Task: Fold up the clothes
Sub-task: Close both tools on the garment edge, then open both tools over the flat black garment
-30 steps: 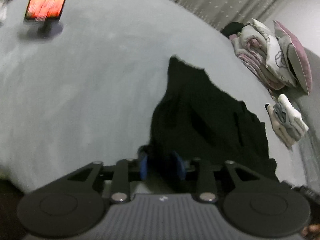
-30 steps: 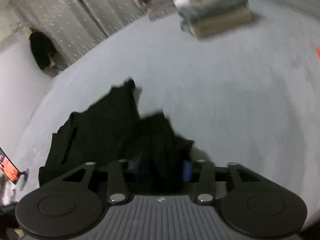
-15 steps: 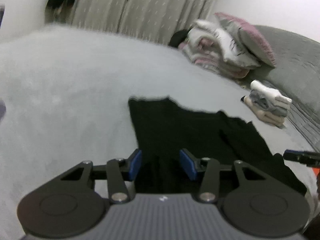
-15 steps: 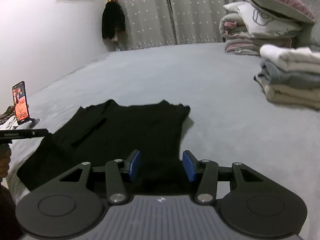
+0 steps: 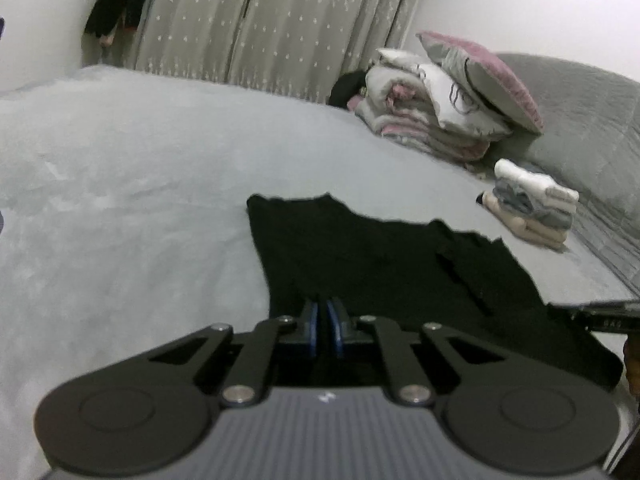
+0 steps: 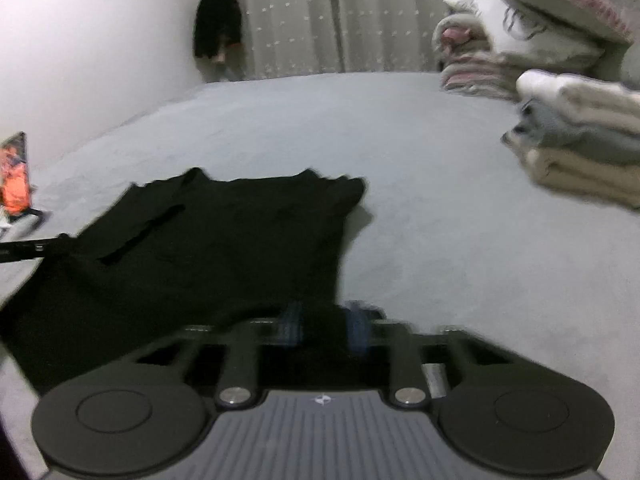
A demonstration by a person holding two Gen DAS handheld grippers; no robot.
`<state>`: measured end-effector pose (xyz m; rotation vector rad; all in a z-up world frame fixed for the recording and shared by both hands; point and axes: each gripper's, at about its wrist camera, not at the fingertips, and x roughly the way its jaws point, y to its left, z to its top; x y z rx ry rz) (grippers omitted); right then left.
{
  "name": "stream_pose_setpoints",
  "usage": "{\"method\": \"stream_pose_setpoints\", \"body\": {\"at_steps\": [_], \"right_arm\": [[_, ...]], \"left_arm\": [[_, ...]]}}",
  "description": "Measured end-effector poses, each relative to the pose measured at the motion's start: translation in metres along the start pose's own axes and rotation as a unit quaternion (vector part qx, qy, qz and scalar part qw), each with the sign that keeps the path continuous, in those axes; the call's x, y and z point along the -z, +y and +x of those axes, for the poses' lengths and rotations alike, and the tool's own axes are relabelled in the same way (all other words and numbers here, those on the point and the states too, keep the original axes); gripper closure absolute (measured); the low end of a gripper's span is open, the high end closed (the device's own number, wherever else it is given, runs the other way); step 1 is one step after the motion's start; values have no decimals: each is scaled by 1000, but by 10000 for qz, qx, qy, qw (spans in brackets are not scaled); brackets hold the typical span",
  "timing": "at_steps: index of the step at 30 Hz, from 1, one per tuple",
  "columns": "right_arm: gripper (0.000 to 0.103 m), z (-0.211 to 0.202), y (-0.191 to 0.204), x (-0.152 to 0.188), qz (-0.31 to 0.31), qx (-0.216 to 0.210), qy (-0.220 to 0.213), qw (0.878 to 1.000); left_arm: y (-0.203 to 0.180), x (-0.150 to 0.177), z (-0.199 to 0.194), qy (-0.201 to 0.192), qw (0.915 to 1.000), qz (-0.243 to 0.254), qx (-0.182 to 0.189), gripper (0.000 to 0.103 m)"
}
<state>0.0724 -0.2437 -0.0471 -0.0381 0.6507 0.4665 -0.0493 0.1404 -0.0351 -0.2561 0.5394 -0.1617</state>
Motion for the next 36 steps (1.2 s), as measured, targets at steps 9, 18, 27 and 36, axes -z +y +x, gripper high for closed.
{"method": "stream_pose_setpoints", "body": {"at_steps": [9, 18, 27, 36], "right_arm": [[93, -26, 19, -2, -289, 311, -842, 9955], [71, 3, 17, -5, -231, 737, -225, 9968], [54, -5, 6, -28, 264, 552, -74, 9981], [44, 11, 17, -73, -38, 505, 401, 9979]], "left_arm": [[8, -6, -13, -423, 9984, -327, -206, 97], [13, 2, 9, 150, 9955, -178, -918, 88], [22, -33, 10, 468, 9933, -291, -1016, 57], [15, -69, 59, 1362, 9831, 160, -1209, 34]]}}
